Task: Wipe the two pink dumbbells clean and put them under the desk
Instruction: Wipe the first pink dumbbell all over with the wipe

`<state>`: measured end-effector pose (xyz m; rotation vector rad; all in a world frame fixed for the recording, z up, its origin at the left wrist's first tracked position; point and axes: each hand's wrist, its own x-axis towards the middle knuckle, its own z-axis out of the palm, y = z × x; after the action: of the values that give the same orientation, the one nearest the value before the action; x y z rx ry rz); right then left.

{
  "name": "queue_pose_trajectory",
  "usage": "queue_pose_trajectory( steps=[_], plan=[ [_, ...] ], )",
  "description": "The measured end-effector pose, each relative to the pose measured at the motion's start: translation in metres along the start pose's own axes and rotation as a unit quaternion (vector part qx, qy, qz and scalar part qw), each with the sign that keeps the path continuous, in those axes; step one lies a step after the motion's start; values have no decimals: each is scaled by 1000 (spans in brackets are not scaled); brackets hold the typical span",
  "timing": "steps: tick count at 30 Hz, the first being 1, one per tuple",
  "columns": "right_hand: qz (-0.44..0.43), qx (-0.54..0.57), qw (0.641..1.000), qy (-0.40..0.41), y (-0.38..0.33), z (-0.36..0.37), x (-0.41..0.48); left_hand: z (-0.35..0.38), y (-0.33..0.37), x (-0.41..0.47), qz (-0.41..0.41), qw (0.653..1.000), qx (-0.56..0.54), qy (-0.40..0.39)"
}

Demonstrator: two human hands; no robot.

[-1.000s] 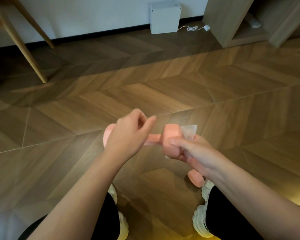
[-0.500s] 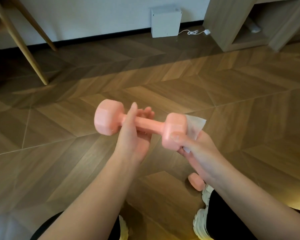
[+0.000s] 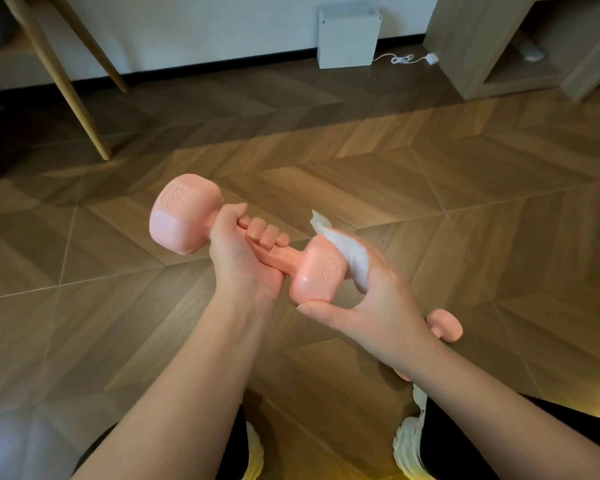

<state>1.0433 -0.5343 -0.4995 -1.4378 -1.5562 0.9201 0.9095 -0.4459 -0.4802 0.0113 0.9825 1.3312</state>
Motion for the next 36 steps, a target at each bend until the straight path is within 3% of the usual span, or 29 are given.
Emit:
queue_pose_trajectory(
  steps=[3,6,12,17,21,26,30,36],
  plan=[
    [18,9,1000,-15,1,-1,-1,-1,-1,-1,3,1000,16,-3],
    [-39,-42,998,25,1,1,-2,0,-2,1,1,1000,19,-10],
    [-33,33,998,36,-1,-1,-1,0,-12,-2,4,998,3,-68],
    [-28,23,999,20,10,1,-6,2,-10,-5,-8,999,4,-49],
    [-95,-17,993,72,11,4,-8,3,-6,-6,-3,999,-19,-30],
    [-72,-31,997,25,10,0,-1,2,-3,-4,6,1000,-18,-23],
    [-171,-80,979,73,13,5,-3,0,-3,-2,-5,999,-30,-19],
    [6,-61,998,4,3,-3,1,-2,-3,-2,2,1000,-23,-21]
  ],
)
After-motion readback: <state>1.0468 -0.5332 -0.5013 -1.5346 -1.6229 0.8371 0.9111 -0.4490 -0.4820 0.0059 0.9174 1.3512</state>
